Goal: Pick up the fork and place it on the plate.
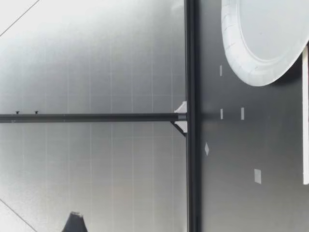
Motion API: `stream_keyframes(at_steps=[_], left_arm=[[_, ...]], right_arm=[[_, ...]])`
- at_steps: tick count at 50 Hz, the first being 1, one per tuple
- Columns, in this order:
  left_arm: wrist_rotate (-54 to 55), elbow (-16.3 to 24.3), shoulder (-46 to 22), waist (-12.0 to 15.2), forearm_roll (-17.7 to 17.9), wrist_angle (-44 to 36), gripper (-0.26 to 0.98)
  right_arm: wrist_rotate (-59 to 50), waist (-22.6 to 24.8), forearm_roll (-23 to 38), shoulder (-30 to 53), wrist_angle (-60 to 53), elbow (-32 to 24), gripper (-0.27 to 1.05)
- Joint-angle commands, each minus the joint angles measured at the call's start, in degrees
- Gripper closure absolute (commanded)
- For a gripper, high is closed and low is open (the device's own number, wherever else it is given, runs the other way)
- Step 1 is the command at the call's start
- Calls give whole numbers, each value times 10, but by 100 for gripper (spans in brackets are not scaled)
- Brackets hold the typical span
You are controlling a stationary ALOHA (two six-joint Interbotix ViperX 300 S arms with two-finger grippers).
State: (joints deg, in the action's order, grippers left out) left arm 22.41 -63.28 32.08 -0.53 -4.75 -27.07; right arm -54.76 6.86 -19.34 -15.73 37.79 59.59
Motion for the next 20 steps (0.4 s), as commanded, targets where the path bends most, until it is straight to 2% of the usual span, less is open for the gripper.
stream_keyframes(at_steps=[1, 9, 13, 20], left_arm=[[1, 11, 4, -2, -1, 1, 0], [3, 13, 4, -2, 2, 39, 0], [4, 16, 4, -2, 2, 54, 0], [-4, 17, 6, -2, 2, 54, 0]], right_arm=[[-1, -11, -1, -65, 0, -9, 14], [2, -35, 1, -164, -22, -7, 15], [8, -37, 9, -214, -100, -4, 16], [33, -37, 54, -288, -311, 23, 23]])
